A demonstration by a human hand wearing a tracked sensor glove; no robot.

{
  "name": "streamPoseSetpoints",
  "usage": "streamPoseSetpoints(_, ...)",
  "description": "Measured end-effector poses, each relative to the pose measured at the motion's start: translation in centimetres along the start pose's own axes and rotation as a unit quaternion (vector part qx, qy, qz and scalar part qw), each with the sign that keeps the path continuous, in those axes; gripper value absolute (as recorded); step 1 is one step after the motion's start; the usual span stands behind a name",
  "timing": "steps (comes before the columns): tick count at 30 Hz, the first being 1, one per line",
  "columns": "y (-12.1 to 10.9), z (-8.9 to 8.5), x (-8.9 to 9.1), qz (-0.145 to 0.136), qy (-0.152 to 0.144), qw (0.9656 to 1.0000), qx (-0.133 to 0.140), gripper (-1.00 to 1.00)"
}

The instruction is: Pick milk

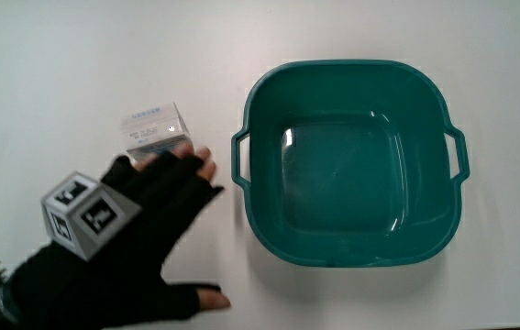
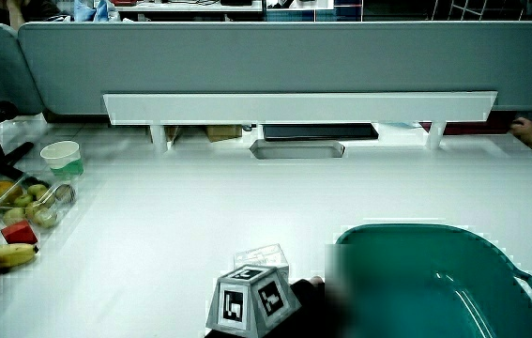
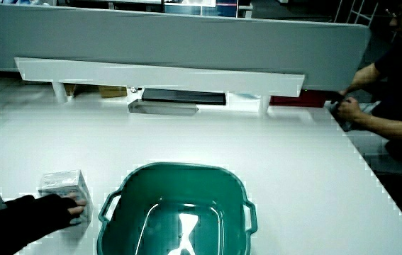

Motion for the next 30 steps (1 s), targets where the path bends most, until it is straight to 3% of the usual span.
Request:
streamPoseSetpoints(1,0.0,-0.1,-0.6,0.024,-0.039,0.9989,-0.007,0.0)
streamPoseSetpoints(2,0.1,-0.2,-1.1,0.041,-0.099,0.9941,-0.017,0.0)
streamPoseSetpoints(3,0.1,0.2,-1.1,0.057,-0.1,0.9931,-0.021,0.0)
streamPoseSetpoints(4,0.2,0.4,-1.3,0.048,-0.087,0.995,-0.011,0.0)
streamPoseSetpoints(5,0.2,0.8,-1.3,0.059,-0.065,0.9961,-0.009,0.0)
streamPoseSetpoints(6,0.4,0.7,-1.7,0.042,-0.081,0.9959,-0.002,0.0)
streamPoseSetpoints(7,0.4,0.9,-1.9,0.063,-0.085,0.9944,-0.005,0.0)
streamPoseSetpoints(8,0.5,1.4,-1.9,0.052,-0.022,0.9983,0.014,0.0)
streamPoseSetpoints(12,1.0,1.5,-3.6,0.056,-0.045,0.9972,0.022,0.0)
streamPoseSetpoints(13,1.0,1.9,-3.5,0.096,-0.079,0.9922,0.0,0.0)
streamPoseSetpoints(16,1.4,2.0,-4.5,0.1,-0.106,0.9893,0.004,0.0)
streamPoseSetpoints(17,1.3,2.4,-4.3,0.128,-0.117,0.9848,-0.007,0.0)
streamPoseSetpoints(25,2.0,2.2,-6.2,0.141,-0.129,0.9816,0.003,0.0)
streamPoseSetpoints(26,2.2,2.1,-6.6,0.133,-0.122,0.9835,0.006,0.0)
streamPoseSetpoints(30,2.6,2.0,-7.5,0.153,-0.136,0.9787,0.004,0.0)
